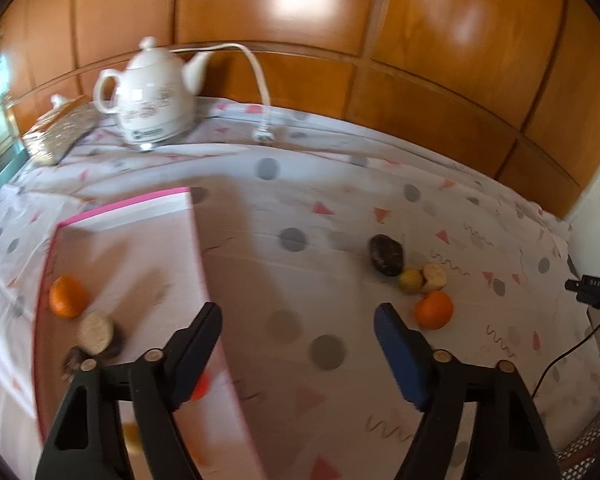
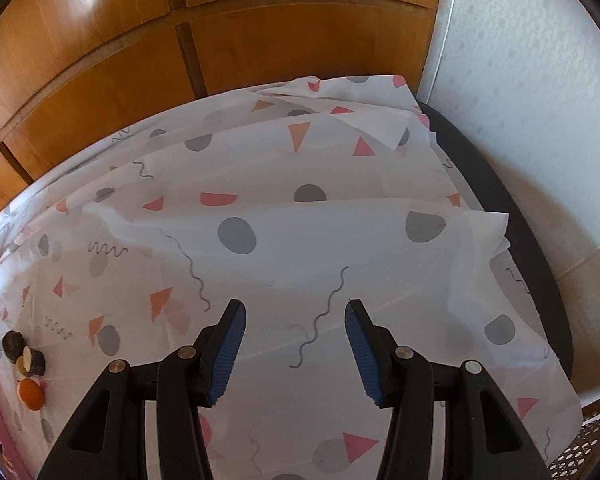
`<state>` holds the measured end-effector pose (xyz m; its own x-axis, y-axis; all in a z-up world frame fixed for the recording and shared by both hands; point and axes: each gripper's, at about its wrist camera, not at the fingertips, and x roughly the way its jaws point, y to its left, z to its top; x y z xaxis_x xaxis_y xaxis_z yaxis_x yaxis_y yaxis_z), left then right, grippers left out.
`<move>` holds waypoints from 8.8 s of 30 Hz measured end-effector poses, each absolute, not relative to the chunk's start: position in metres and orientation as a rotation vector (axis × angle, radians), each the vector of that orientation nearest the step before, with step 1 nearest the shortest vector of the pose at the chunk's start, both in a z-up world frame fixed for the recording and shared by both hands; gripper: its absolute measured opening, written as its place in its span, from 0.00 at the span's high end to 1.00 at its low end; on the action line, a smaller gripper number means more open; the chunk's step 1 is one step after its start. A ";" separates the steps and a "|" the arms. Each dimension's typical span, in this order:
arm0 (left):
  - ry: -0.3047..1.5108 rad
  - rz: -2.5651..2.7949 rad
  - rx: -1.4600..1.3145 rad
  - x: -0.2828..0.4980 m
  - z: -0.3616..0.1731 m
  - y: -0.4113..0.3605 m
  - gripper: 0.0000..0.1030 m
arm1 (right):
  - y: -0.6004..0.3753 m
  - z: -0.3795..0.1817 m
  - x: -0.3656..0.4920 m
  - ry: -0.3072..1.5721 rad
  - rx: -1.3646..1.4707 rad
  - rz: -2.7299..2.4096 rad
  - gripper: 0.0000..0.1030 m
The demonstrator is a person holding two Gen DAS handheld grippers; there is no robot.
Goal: Organize fruits
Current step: 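Close the left tool on the dark lumpy fruit and lift it, then carry the dark fruit toward the tray with the left tool while the right tool grips the mandarin, then lower the dark fruit into the tray and open the left tool while the right tool lifts the mandarin, then carry the orange mandarin into the pink tray and open the right tool, then withdraw the right tool from the tray back over the cloth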
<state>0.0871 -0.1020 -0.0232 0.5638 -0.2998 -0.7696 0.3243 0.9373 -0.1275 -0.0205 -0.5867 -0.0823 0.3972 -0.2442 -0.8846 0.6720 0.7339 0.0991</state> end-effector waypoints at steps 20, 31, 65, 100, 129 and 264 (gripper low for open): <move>1.083 -0.476 0.126 0.178 -0.077 -0.232 0.36 | -0.581 -0.077 -0.017 0.982 0.529 -0.531 0.49; 1.087 -0.485 0.101 0.179 -0.090 -0.224 0.58 | -0.580 -0.081 -0.013 1.005 0.519 -0.519 0.49; 1.022 -0.523 0.025 0.056 -0.056 -0.129 0.58 | -0.452 -0.092 0.032 1.103 0.273 0.009 0.49; 0.887 -0.333 -0.127 0.048 -0.022 -0.024 0.58 | -0.345 -0.115 0.060 1.171 0.024 0.141 0.62; 0.906 -0.097 -0.365 0.104 -0.038 0.091 0.58 | -0.385 -0.128 0.039 1.174 0.039 0.140 0.61; 0.715 0.102 -0.160 0.019 -0.015 0.098 0.16 | -0.201 -0.056 0.060 0.960 -0.119 0.416 0.43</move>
<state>0.0190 0.0976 -0.0151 0.7506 0.0385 -0.6596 -0.1476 0.9828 -0.1106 0.0602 -0.2006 -0.0559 0.5013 0.2916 -0.8147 -0.3954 0.9146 0.0841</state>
